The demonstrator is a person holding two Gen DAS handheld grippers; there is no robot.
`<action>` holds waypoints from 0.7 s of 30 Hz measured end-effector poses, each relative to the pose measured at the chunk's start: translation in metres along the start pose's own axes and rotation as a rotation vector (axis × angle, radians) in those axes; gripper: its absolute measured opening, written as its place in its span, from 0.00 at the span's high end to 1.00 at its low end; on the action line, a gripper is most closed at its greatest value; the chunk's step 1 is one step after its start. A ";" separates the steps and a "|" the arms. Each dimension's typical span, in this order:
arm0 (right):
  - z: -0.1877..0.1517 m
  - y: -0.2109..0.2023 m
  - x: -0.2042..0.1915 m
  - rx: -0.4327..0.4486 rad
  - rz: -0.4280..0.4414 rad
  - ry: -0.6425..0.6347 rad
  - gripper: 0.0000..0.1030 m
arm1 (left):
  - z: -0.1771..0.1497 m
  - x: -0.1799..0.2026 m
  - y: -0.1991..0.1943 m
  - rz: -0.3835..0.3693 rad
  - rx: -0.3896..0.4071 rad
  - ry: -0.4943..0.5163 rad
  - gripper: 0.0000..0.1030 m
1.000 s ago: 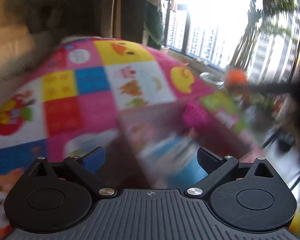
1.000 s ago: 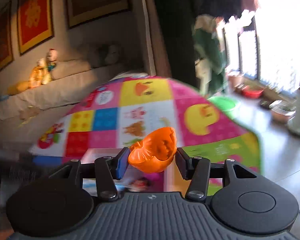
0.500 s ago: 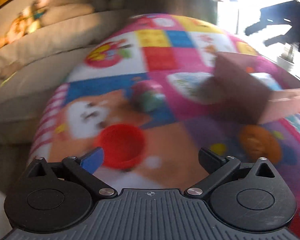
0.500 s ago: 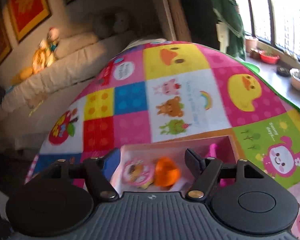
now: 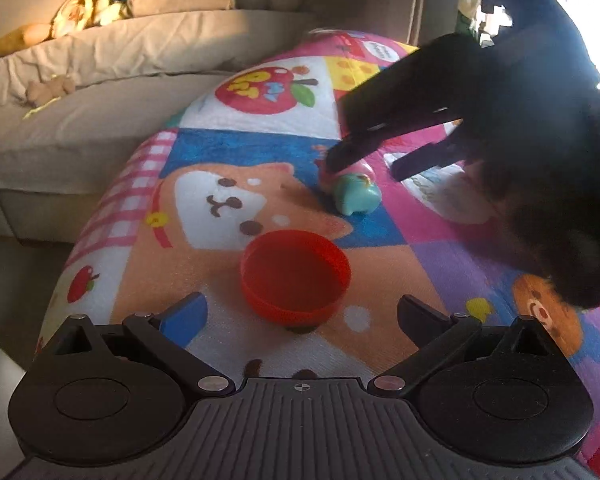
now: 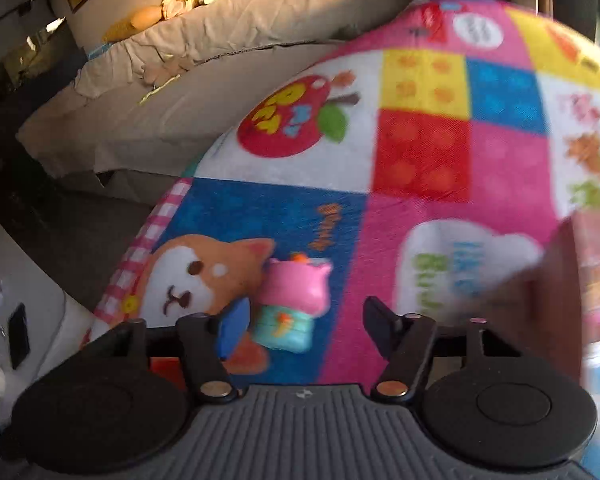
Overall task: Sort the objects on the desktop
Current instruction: 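Grasp the pink pig figure with right tool while left tool grasps the red cup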
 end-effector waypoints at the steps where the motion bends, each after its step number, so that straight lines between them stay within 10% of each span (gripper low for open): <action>1: -0.002 0.006 -0.002 -0.006 0.001 0.006 0.38 | 0.000 0.000 0.001 -0.001 -0.003 0.000 0.00; 3: -0.007 0.018 -0.010 -0.030 0.005 -0.004 0.41 | -0.001 0.001 0.001 0.002 -0.004 0.001 0.00; 5: -0.013 0.024 -0.015 -0.042 -0.013 -0.057 0.65 | -0.001 0.002 0.001 0.004 -0.003 0.009 0.00; 21: -0.139 -0.149 0.066 0.045 -0.026 -0.002 0.66 | 0.013 0.006 0.013 0.032 0.004 0.054 0.00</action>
Point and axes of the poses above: each gripper's, at about its wrist camera, not at the fingertips, and y roughly the way its jaws point, x to its right, z to its top, the point moved 8 cm from there along y, roughly the way its jaws point, and after that the axes turned 4 degrees about -z, right-handed, at the moved point
